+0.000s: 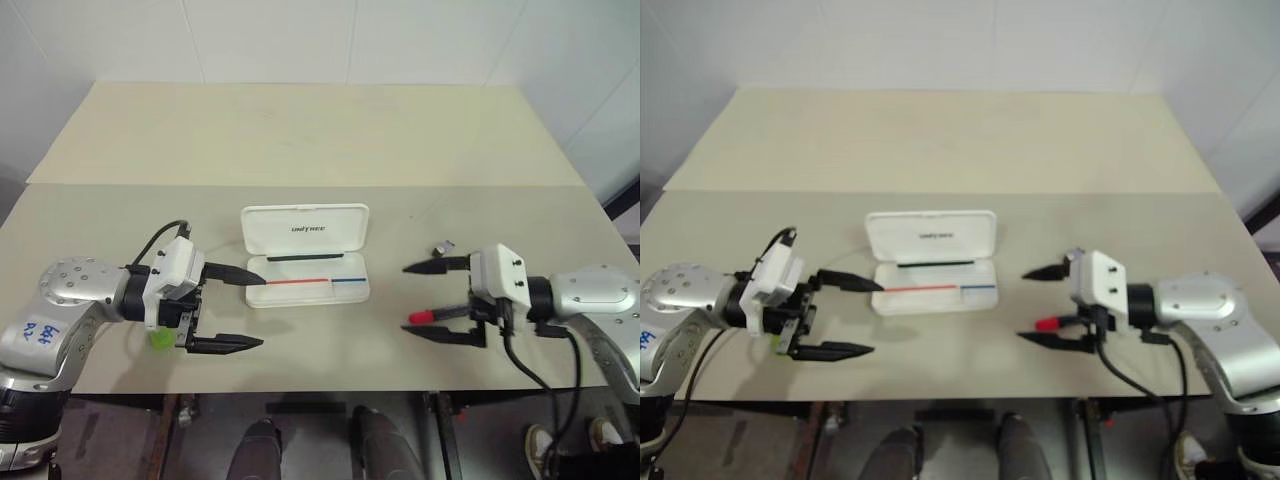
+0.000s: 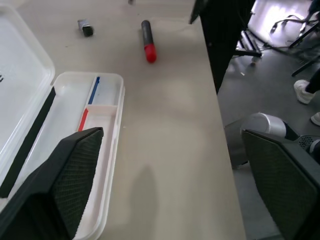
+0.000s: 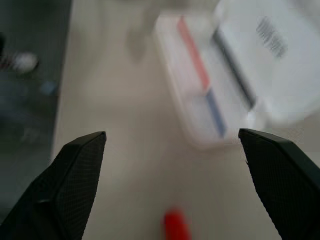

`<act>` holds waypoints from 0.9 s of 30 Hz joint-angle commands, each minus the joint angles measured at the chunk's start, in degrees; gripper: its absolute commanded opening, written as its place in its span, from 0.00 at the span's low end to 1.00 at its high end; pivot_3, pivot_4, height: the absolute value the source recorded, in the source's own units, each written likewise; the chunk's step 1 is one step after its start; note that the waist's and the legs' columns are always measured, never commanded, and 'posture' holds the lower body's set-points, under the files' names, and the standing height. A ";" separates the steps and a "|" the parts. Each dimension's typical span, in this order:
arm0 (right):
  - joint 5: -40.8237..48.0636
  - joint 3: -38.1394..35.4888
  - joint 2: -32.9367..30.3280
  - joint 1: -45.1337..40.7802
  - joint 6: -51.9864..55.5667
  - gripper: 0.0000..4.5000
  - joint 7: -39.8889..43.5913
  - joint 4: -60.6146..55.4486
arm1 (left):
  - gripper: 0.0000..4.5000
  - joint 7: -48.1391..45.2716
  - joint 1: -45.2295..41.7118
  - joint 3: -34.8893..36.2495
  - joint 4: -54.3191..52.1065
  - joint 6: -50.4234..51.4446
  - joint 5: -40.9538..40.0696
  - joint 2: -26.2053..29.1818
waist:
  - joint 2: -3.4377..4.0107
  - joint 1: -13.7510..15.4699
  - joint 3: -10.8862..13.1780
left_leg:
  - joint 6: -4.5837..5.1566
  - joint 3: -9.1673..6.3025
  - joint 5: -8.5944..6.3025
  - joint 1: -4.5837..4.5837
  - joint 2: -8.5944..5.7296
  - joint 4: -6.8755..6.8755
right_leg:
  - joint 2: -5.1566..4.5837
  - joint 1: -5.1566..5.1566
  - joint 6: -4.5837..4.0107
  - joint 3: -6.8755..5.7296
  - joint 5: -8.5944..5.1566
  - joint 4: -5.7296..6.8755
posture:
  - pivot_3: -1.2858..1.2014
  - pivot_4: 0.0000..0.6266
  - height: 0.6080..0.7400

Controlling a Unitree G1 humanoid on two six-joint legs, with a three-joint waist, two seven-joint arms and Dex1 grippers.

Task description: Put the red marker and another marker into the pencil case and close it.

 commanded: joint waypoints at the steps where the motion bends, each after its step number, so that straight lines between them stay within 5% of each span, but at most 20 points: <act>1: -2.77 1.76 -1.59 -1.05 -5.25 1.00 6.08 5.46 | 0.99 1.13 1.14 1.32 -1.25 -2.42 0.12 -0.21 | -0.01 -0.26 0.00 | 0.00 0.00 0.00 0.01 0.01 0.01 | 0.00 0.00 -0.08 0.00 -0.04 0.01 | 0.52 0.24 1.00; 23: -19.13 13.35 5.50 -23.81 -29.92 1.00 17.75 54.94 | 0.99 5.75 -2.75 2.98 -0.02 1.10 -3.20 -0.65 | 0.05 -1.52 0.03 | -0.02 -0.01 0.06 0.16 -0.01 -0.04 | 0.00 0.07 0.79 0.03 0.44 0.24 | 0.52 0.24 1.00; 27: -23.02 15.77 4.37 -27.05 -36.54 0.80 17.86 64.32 | 1.00 5.58 -3.24 2.45 0.12 0.82 -2.86 -0.65 | 0.03 -1.69 0.03 | -0.07 0.02 0.09 0.35 -0.02 0.06 | 0.00 0.39 0.41 0.06 0.47 0.01 | 0.52 0.24 1.00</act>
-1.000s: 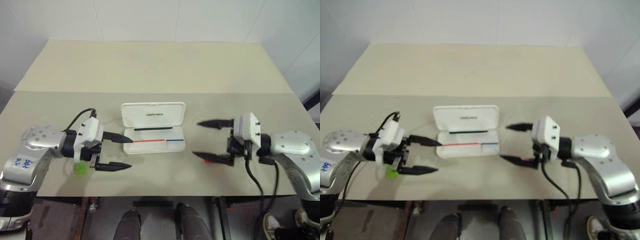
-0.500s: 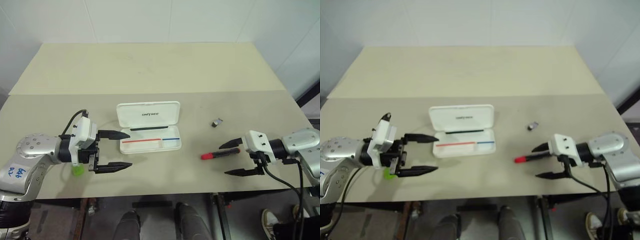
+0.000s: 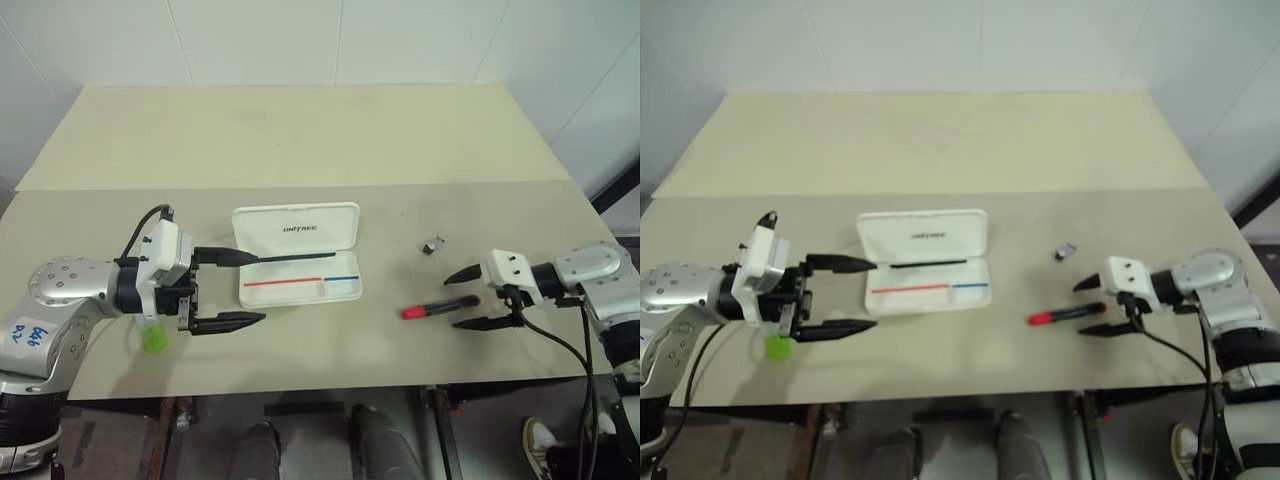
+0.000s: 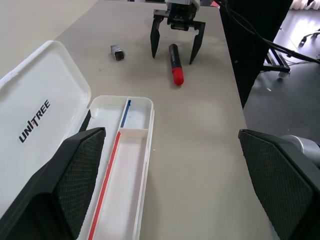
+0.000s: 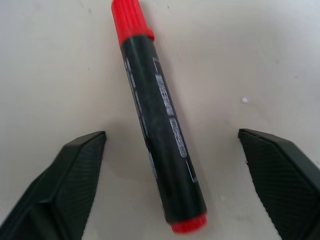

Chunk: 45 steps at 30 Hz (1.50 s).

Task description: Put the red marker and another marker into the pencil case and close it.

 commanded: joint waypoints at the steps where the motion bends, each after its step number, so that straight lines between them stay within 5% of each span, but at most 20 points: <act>1: -5.02 1.11 -1.85 -1.65 -4.95 0.72 2.49 7.29 | 1.00 -0.16 -0.95 0.30 0.04 -0.67 -0.27 0.76 | -0.01 -0.01 0.00 | 0.00 0.00 0.00 0.22 0.00 0.01 | 0.00 0.31 -0.19 0.00 -0.07 -0.11 | 0.52 0.24 1.00; 9: -3.80 1.05 0.27 -3.21 -5.80 0.15 3.85 8.53 | 1.00 -0.88 -1.64 -0.58 0.96 -1.77 0.69 1.12 | -0.08 -0.41 -0.04 | 0.10 0.01 0.07 0.59 -0.05 0.46 | -0.01 0.95 -0.65 0.09 0.08 -0.40 | 0.52 0.24 1.00; 10: -3.33 0.84 0.71 -3.21 -5.09 0.14 3.79 7.90 | 1.00 -1.07 -1.77 -0.83 1.17 -2.06 0.95 1.22 | -0.08 -0.57 -0.04 | 0.10 0.01 0.08 0.59 -0.05 0.50 | -0.01 0.94 -0.64 0.09 0.09 -0.35 | 0.52 0.24 1.00; 17: 0.50 -1.36 3.10 -2.83 3.43 0.14 2.04 -1.81 | 1.00 -4.27 -0.80 -1.09 3.45 -6.00 3.94 3.74 | -0.07 -1.99 -0.03 | 0.09 0.02 0.09 0.54 -0.03 0.27 | 0.01 0.71 -0.44 0.12 0.10 -0.22 | 0.52 0.24 1.00; 24: 10.65 -2.34 4.50 -1.25 25.87 0.14 -0.26 -27.92 | 1.00 -8.77 3.01 4.75 12.83 -12.70 6.82 9.43 | 0.11 -2.17 0.07 | 0.06 -0.01 0.08 0.40 0.00 -0.26 | 0.03 0.01 0.02 0.11 -0.07 0.47 | 0.52 0.24 1.00; 29: 11.52 -1.05 8.52 -3.23 32.90 0.14 -4.37 -35.54 | 1.00 -7.57 5.21 7.57 12.52 -13.12 6.74 9.57 | 0.10 -1.14 0.07 | 0.01 -0.01 -0.06 0.16 0.00 -0.28 | 0.02 -0.31 0.25 0.08 -0.21 0.65 | 0.52 0.24 1.00; 36: 7.02 3.15 17.66 -9.32 31.11 0.14 -7.05 -31.88 | 1.00 -5.63 7.39 9.89 12.72 -14.09 6.91 8.78 | 0.10 -1.21 0.06 | -0.07 -0.01 -0.12 0.06 0.02 -0.27 | 0.01 -0.39 0.26 0.02 -0.25 0.62 | 0.52 0.24 1.00; 45: -3.71 9.74 28.85 -18.75 19.66 0.14 -10.07 -13.62 | 1.00 -2.89 8.00 9.18 11.72 -14.72 6.73 6.80 | 0.10 -1.46 0.06 | -0.07 -0.01 -0.12 0.06 0.02 -0.29 | 0.00 -0.41 0.25 -0.02 -0.25 0.65 | 0.52 0.24 1.00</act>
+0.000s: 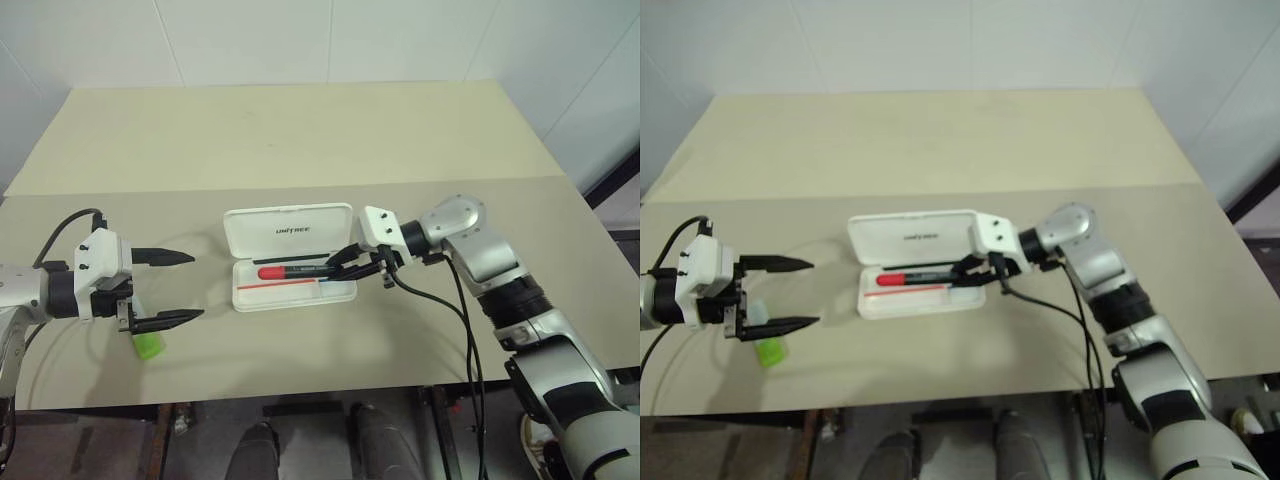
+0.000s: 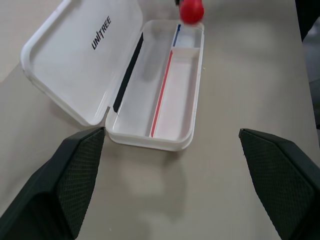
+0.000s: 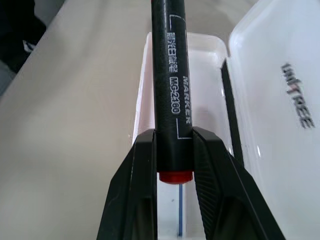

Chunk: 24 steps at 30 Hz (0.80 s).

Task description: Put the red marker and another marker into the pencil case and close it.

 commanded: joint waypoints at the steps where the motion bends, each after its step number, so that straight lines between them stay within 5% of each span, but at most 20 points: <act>1: -4.42 1.90 4.50 -5.16 -5.52 0.14 -2.95 7.80 | 1.00 1.51 0.48 0.67 -1.82 -0.65 -0.34 -1.22 | 0.00 -0.36 0.00 | 0.00 0.00 0.00 0.00 0.00 0.01 | 0.00 0.00 0.00 0.00 0.01 0.01 | 0.52 0.24 1.00; 10: -10.98 3.00 8.99 -10.70 -15.69 0.14 -5.44 22.82 | 1.00 3.30 1.39 0.80 -3.65 -0.06 -0.66 -2.30 | -0.01 -0.75 0.00 | -0.01 -0.01 0.00 0.02 0.02 -0.09 | 0.01 -0.10 -0.02 -0.02 -0.07 0.21 | 0.52 0.24 1.00; 24: -13.86 2.25 9.88 -10.78 -17.85 0.14 -5.77 24.93 | 1.00 4.57 1.11 -0.24 -5.09 0.62 -0.75 -3.21 | -0.01 -1.67 0.00 | -0.01 -0.02 0.00 0.05 0.02 -0.08 | 0.01 -0.10 -0.02 -0.01 -0.07 0.27 | 0.52 0.24 1.00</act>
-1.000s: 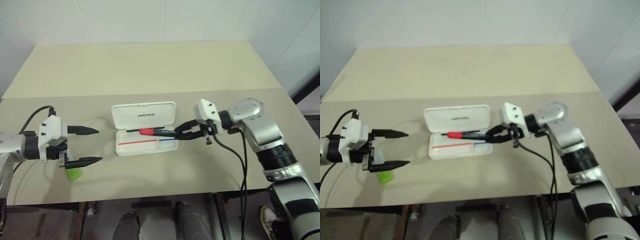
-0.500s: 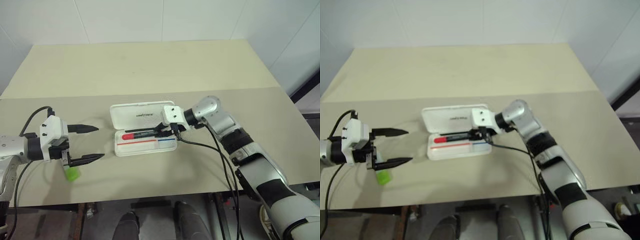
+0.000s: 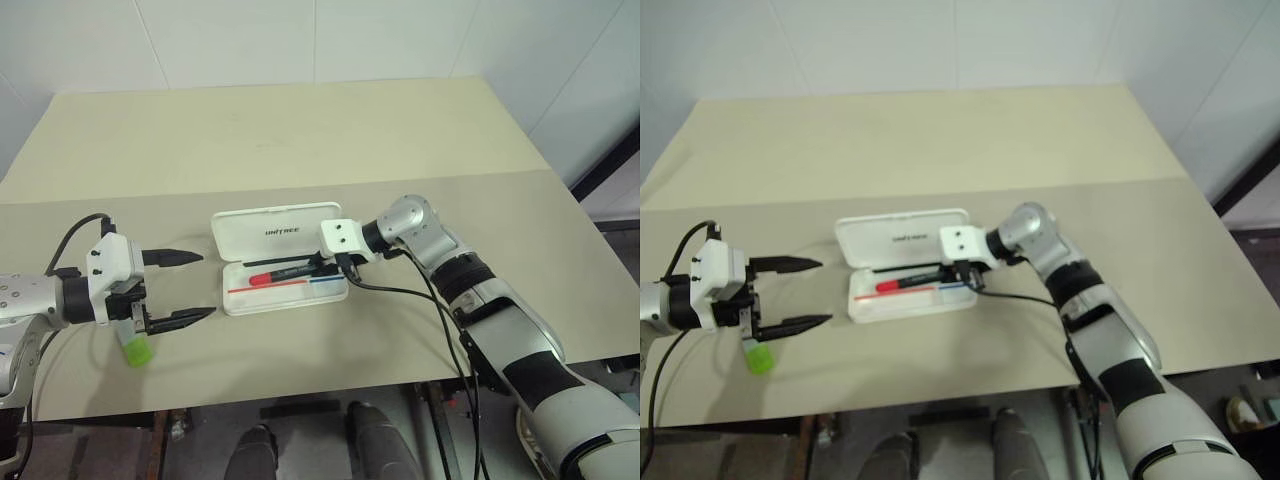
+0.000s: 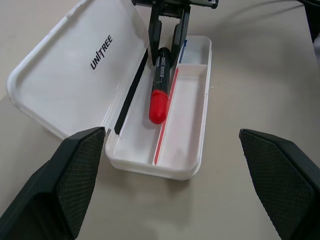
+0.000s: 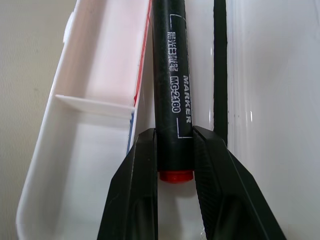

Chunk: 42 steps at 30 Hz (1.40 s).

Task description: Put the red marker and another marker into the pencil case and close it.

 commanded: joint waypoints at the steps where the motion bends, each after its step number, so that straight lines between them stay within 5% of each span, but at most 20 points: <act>1: 0.38 -1.23 0.01 -0.44 -0.17 0.14 0.08 -2.09 | 1.00 0.18 -0.49 -0.05 -0.94 -0.14 -0.65 -0.24 | 0.00 -0.04 0.00 | 0.00 0.00 0.00 0.01 0.00 0.00 | 0.00 0.00 0.00 0.00 0.00 0.00 | 0.52 0.24 1.00; 13: 0.01 -2.13 -0.43 0.43 1.47 0.14 -3.44 -5.75 | 1.00 -0.03 -2.30 -2.34 -0.07 -0.47 -0.32 -0.67 | 0.00 0.03 0.00 | 0.00 -0.01 0.00 0.01 0.00 0.01 | 0.00 0.00 0.00 0.00 0.00 0.01 | 0.52 0.24 1.00; 14: 0.00 -1.97 -0.65 0.69 2.02 0.30 -3.02 -5.85 | 1.00 -0.05 -2.45 -2.40 -0.04 -0.43 -0.32 -0.74 | 0.00 0.03 0.00 | 0.00 -0.01 0.00 0.01 0.00 0.01 | 0.00 0.01 0.00 0.00 0.00 0.01 | 0.52 0.24 1.00; 23: 0.74 -2.39 -0.91 1.24 2.12 0.98 -2.92 -7.64 | 1.00 -0.38 -2.68 -2.64 0.18 -0.40 -0.46 -0.74 | 0.00 0.07 0.00 | 0.00 -0.01 0.00 0.01 0.00 -0.05 | 0.00 0.00 0.01 0.00 -0.01 -0.03 | 0.52 0.24 1.00; 27: 2.29 -3.19 -1.00 1.93 4.69 1.00 -0.71 -10.37 | 1.00 -0.53 -2.84 -2.84 0.36 -0.49 -0.40 -0.79 | -0.01 0.09 -0.01 | 0.00 -0.01 0.00 0.01 0.00 -0.04 | 0.00 0.01 0.01 -0.01 -0.01 -0.02 | 0.52 0.24 1.00; 35: 19.21 -10.06 -1.83 6.93 28.80 1.00 7.05 -29.67 | 1.00 -0.58 -3.19 -3.51 0.82 -0.82 -0.33 -1.13 | -0.01 0.29 -0.01 | 0.00 -0.06 0.00 0.01 0.00 -0.02 | 0.00 0.01 0.02 -0.02 -0.01 0.16 | 0.52 0.24 1.00; 42: 24.74 -13.41 -5.79 11.08 37.09 1.00 4.36 -40.71 | 1.00 -0.59 -3.12 -3.63 0.58 -0.77 -0.52 -1.37 | -0.01 1.09 -0.01 | 0.00 -0.06 0.00 0.00 0.00 0.02 | 0.00 0.02 0.01 -0.03 -0.02 0.00 | 0.52 0.24 1.00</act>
